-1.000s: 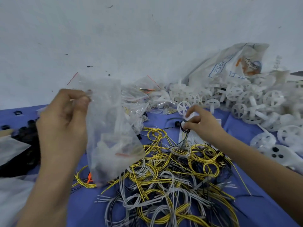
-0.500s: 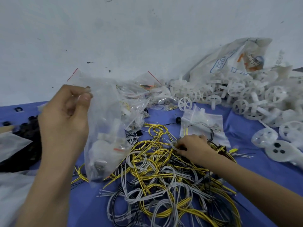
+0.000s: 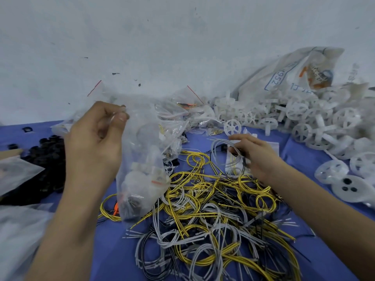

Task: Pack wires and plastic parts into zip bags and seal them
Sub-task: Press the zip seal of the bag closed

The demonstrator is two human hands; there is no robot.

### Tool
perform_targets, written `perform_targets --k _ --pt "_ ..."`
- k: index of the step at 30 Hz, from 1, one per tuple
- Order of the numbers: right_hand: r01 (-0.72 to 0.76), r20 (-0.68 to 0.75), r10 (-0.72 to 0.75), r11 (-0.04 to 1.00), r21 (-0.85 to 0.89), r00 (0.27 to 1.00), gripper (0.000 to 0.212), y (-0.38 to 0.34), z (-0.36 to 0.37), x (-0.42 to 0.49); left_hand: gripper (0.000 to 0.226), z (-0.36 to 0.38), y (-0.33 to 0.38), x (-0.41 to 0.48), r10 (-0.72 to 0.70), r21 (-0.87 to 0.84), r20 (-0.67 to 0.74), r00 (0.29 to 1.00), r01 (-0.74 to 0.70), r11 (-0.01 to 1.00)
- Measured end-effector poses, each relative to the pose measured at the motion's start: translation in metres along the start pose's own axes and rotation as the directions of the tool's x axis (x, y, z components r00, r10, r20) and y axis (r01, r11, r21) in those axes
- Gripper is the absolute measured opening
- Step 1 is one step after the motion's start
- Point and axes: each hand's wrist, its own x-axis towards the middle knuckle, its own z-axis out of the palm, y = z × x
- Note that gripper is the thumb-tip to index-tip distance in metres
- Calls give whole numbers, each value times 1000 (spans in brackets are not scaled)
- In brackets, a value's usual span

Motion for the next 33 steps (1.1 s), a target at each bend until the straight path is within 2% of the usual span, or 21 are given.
perform_targets --k 2,4,8,12,15,17,19,21,23,24,25,26,27,28,30,33 --pt "-131 76 128 991 42 989 21 -5 1 1 14 0 2 -1 5 22 -4 1000 -5 1000" --pt "-190 152 177 979 77 972 17 -10 1 2 14 -1 3 -2 2 34 -11 1000 -2 999" --pt "-191 242 166 978 84 956 20 -18 5 1 14 -1 2 -1 -2 46 -4 1000 3 999" --pt "-266 350 189 945 188 918 16 -18 9 -2 13 -2 0 1 -13 30 -13 1000 13 999" --pt "-318 370 207 908 272 906 15 -17 10 -3 12 -4 -1 1 -11 25 -13 1000 12 1000" --pt "-321 369 214 910 261 905 15 -19 10 -4 11 -6 0 1 4 31 -23 1000 -3 1000" --pt "-253 325 165 935 249 931 18 -24 11 -2 11 -9 2 0 17 44 -43 999 -15 999" --pt "-61 221 16 978 198 975 20 -29 16 -1 11 -12 3 1 -5 50 -82 997 9 999" --pt "227 107 -218 970 -84 970 20 -28 31 -3 14 -17 3 3 -24 89 -129 991 35 995" --pt "338 96 -324 893 -298 941 19 -23 42 -4 14 -19 3 3 -20 102 -142 990 34 994" --pt "400 147 -380 765 -505 913 18 -14 56 -6 12 -20 4 3 -15 101 -147 989 30 994" --pt "418 228 -366 610 -673 902 20 -3 71 -8 11 -20 4 2 -17 98 -146 989 31 995" --pt "414 308 -289 462 -784 906 23 10 87 -11 11 -19 4 3 -21 99 -145 989 36 994" --pt "406 366 -179 349 -844 913 28 22 102 -14 11 -18 4 2 -28 98 -143 989 42 994" --pt "385 403 25 251 -888 915 36 42 127 -21 11 -16 2 4 -43 84 -131 990 55 995" --pt "382 389 68 100 -919 919 40 52 143 -21 10 -16 -2 5 -67 62 -117 991 75 995"
